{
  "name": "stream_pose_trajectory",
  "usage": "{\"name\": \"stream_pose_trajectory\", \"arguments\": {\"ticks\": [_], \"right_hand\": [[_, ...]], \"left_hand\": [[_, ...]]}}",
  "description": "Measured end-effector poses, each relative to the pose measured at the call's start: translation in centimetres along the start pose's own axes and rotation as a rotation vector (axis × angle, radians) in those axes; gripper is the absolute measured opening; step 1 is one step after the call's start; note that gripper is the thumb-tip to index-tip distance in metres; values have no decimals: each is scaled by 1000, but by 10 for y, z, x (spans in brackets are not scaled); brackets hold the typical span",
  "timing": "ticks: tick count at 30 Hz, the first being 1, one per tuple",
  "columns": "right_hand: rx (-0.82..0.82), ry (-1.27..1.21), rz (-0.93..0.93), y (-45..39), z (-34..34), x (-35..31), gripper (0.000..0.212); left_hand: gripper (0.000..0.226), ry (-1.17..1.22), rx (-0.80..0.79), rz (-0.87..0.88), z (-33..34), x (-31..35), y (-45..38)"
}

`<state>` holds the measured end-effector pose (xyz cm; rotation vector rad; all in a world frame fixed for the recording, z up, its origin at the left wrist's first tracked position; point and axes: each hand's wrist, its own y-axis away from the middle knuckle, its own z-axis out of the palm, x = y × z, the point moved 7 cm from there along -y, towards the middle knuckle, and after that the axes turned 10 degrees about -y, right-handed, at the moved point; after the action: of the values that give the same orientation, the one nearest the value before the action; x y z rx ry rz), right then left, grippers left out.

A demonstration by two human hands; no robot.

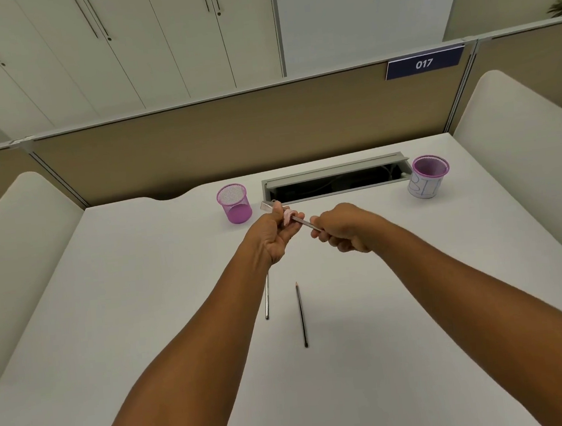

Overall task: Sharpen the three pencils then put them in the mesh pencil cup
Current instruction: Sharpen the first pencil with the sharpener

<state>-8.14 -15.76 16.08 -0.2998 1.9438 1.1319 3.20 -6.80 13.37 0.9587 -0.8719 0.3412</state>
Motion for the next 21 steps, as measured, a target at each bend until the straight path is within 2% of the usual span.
{"name": "stream_pose_trajectory", "arguments": {"ticks": [2,5,7,9,11,13,17,19,21], "right_hand": [[123,261,-220,3,-1,-10,40],[371,662,-554,14,4,-17,29],[522,755,-728,25,8,-16,28],[586,803,-771,30,12,-14,30],[574,805,-711,31,10,-17,32],[496,672,-511,23,2,-20,31],[28,-88,95,1,0,2,35],[-52,-195,164,0,0,7,36],[-37,-118,80,-2,-1,6,35]], "left_hand": [[32,17,17,2,-2,0,-1],[36,55,39,14,-6,2,0],[36,71,36,15,-5,2,0],[33,67,26,2,-3,0,1],[27,71,7,-12,-1,-1,1],[25,70,-10,-19,0,-1,1],[24,64,-42,-8,-1,-1,0],[24,63,-43,-4,0,0,-1],[23,56,-25,-5,0,-1,-1]]}}
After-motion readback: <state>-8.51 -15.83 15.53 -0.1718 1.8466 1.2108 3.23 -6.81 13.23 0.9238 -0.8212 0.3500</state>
